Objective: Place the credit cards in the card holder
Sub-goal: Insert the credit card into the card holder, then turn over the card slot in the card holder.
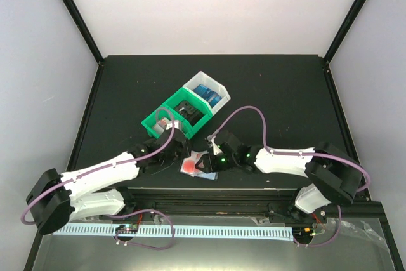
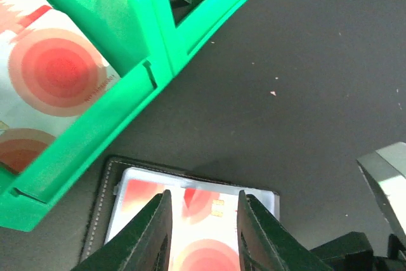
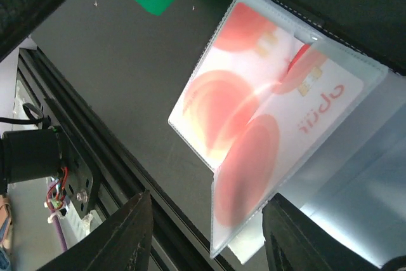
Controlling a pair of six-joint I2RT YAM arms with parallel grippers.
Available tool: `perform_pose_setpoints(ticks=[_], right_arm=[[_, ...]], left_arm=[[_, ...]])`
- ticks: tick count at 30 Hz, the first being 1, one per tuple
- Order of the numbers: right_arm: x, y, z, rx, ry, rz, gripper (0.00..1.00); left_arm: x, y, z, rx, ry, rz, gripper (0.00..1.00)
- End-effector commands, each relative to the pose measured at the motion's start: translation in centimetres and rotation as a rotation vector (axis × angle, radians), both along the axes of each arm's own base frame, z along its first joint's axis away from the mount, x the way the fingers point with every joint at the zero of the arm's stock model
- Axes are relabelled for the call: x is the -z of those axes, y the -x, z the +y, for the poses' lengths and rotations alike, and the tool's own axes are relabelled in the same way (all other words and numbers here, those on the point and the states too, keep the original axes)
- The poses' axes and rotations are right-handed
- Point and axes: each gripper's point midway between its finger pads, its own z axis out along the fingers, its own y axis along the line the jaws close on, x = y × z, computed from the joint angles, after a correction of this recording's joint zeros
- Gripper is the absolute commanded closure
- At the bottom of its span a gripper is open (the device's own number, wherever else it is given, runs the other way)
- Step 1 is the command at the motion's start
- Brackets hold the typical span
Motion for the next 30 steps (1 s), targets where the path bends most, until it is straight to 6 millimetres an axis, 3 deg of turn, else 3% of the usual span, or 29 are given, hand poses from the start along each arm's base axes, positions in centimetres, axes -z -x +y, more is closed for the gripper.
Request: perform_pose_setpoints(ticks=[1,10,16,20,30], right_arm=[[-0.3,-1.0,0.5,0.057,-0.011,-0.018,0.5],[-0.3,-2.3,1.0,0.142,-0.038,-0.022,0.5],[-0.2,-2.5,0.8,0.172,-0.055,-0.018,0.53],[0.3,-2.4,0.8,0.174,-0.044,-0.005,0.64],[2.3,-2.4,-0.5,0.216,0.09,0.003,0.97]], left_arm=[[1.5,0.6,1.1,0.036,-0.039,0.041,0.69],[6.1,3.0,-0.1,0.159,-0.059,0.212,0.88],[7.9,3.8,0.0,0.174,-0.091,0.274,0.92],[9.2,4.3,-0.3,0.195,-0.098,0.318,0.93],[9.4,4.4,-0.5,0.199,-0.086,0.321,0.93]])
